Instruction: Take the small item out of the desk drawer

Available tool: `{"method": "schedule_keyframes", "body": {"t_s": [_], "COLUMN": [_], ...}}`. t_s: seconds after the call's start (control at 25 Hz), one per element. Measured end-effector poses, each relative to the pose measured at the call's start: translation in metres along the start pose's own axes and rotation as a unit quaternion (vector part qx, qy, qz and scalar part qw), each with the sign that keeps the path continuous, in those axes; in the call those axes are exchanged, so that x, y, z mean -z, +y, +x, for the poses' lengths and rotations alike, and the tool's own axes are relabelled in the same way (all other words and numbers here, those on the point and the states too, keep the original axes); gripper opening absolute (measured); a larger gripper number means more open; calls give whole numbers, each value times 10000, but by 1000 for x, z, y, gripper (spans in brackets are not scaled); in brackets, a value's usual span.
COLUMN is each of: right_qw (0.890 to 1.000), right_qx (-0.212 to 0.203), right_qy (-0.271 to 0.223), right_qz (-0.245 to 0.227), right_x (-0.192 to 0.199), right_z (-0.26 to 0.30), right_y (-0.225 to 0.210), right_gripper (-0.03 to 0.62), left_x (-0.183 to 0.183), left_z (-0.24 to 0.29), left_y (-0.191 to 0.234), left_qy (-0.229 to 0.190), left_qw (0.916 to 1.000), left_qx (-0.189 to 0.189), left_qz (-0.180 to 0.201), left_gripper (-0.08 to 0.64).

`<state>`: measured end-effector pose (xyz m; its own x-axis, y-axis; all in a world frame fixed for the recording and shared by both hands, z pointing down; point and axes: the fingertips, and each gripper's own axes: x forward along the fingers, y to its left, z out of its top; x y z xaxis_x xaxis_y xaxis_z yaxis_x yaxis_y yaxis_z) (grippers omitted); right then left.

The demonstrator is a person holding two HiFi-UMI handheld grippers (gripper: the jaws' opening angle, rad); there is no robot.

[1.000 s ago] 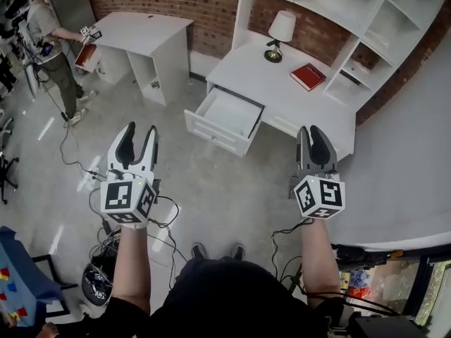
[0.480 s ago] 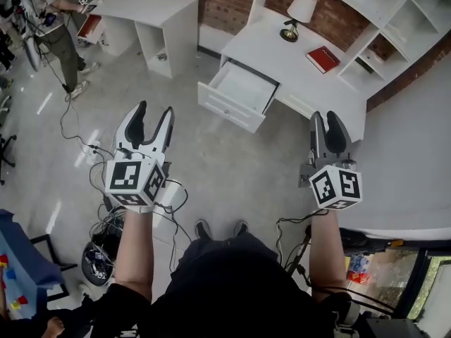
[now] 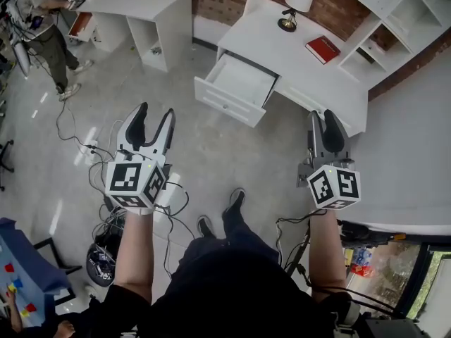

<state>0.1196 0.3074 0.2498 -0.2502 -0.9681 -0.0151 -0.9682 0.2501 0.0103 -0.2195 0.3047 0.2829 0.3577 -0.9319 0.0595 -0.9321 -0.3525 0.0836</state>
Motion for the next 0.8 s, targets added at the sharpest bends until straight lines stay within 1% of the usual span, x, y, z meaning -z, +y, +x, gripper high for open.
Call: {"method": "schedule_keyframes", "body": {"t_s": [0.16,0.4,0.64,0.8], "right_qw": [9999,9993,9981,9968], "right_qx": [-79,-260,-372,-468], "right_qy": [-7,-16,68,161], "right_qz": [121,272,485,626], "right_x": [10,20,39,53], "right_z": [28,85,135,156], "right_y": [-19,-55,-105,-129], "right_gripper": [153,153,153,153], "left_x": [2,-8,0,2], "left_z": [28,85,149,178], "left_y": [-4,-5,-25,-37], "left_qy": [77,140,384,502], "left_qw": [9999,9993,9978,9968], "left_qx": [-42,-238,-321,-387], "left_qz": [87,265,442,489], "left_gripper": [230,230,230,230]}}
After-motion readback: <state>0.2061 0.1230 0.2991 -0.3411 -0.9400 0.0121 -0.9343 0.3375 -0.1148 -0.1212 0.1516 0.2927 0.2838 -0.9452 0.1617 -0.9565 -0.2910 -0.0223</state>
